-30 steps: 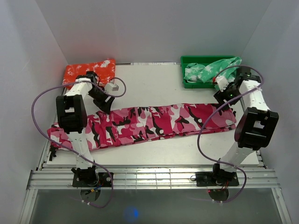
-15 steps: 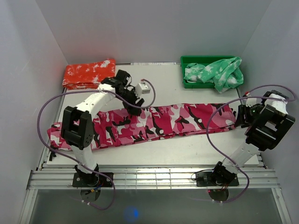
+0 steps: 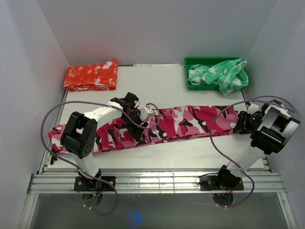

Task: Fold and stack the trousers
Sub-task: Fold the trousers

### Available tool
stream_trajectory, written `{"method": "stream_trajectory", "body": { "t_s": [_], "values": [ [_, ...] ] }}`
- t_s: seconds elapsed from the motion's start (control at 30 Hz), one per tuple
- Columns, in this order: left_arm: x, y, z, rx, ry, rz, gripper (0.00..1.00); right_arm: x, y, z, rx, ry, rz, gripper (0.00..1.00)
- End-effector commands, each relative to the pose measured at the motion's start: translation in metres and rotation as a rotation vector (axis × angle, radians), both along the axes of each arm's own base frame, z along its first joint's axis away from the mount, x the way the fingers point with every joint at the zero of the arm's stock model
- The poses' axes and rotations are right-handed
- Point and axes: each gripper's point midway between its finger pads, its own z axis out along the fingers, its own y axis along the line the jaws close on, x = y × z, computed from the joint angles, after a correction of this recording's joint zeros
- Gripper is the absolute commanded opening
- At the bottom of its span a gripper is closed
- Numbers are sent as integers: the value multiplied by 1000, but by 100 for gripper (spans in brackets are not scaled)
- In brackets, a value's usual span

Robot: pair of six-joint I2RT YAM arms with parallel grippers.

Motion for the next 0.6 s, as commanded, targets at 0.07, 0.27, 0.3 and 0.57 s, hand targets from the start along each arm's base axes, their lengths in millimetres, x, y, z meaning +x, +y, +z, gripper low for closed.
{"method": "stream_trajectory", "body": {
  "t_s": [0.07,0.27,0.3,0.57],
  "values": [
    [7,-2,34,-60,-91,31,72,15,-25,6,-86,-53,-158,55],
    [-2,11,45,-81,-32,62,75,13,-29,10,-143,-93,-190,57],
    [-4,17,40,-54,-12,69,74,12,-27,9,-136,-94,-186,56],
    [13,57,22,-42,122,233,73,1,-17,-4,-131,-105,-198,50]
  ]
}}
